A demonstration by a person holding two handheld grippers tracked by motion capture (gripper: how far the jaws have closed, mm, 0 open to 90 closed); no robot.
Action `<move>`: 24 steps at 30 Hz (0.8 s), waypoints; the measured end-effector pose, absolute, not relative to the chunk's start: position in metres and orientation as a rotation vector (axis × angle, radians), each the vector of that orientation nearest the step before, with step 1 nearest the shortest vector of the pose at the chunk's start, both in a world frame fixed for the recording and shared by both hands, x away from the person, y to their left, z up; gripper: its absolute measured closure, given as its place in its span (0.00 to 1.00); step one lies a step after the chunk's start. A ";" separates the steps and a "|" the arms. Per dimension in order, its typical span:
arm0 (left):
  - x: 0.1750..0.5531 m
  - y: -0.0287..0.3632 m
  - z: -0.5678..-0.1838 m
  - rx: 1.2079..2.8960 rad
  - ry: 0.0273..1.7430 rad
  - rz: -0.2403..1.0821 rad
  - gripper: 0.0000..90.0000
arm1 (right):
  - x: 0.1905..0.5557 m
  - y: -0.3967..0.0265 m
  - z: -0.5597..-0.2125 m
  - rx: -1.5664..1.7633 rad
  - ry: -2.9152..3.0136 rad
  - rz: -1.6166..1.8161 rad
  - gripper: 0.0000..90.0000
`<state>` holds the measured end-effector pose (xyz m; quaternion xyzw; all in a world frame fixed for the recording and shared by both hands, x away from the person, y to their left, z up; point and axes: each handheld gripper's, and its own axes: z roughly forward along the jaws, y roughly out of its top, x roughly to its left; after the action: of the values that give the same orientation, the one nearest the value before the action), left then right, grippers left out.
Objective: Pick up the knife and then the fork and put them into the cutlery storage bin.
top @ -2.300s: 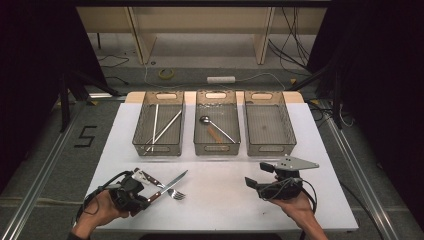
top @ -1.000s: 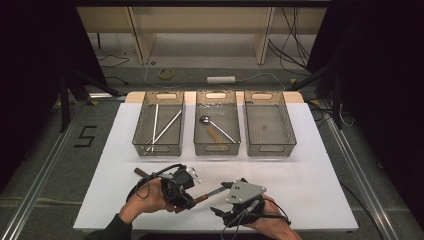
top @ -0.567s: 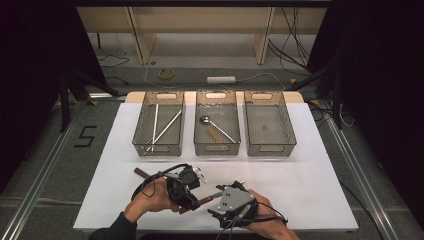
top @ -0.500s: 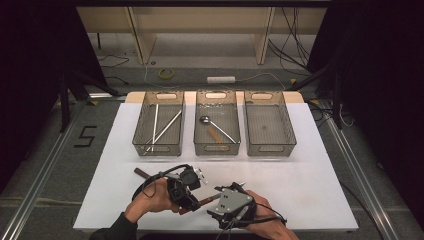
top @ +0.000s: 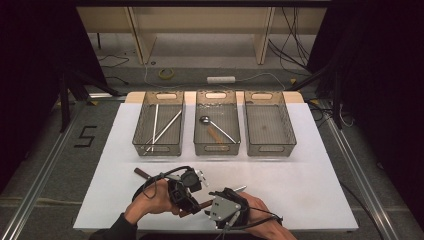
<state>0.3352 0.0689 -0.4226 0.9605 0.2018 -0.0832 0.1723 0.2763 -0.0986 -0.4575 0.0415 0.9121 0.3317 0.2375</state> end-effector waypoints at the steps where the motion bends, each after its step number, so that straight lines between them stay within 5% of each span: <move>1: 0.335 0.068 -0.422 2.727 0.573 -0.238 0.84 | 0.276 -0.098 -0.458 0.104 2.497 0.902 0.55; 24: 0.330 0.066 -0.417 2.709 0.511 -0.260 0.83 | 0.263 -0.091 -0.464 -0.157 2.407 0.723 0.80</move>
<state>0.3301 0.0661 -0.4175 0.9615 0.1813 -0.0922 0.1850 0.2631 -0.0910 -0.4639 -0.0595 0.9097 0.2732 0.3069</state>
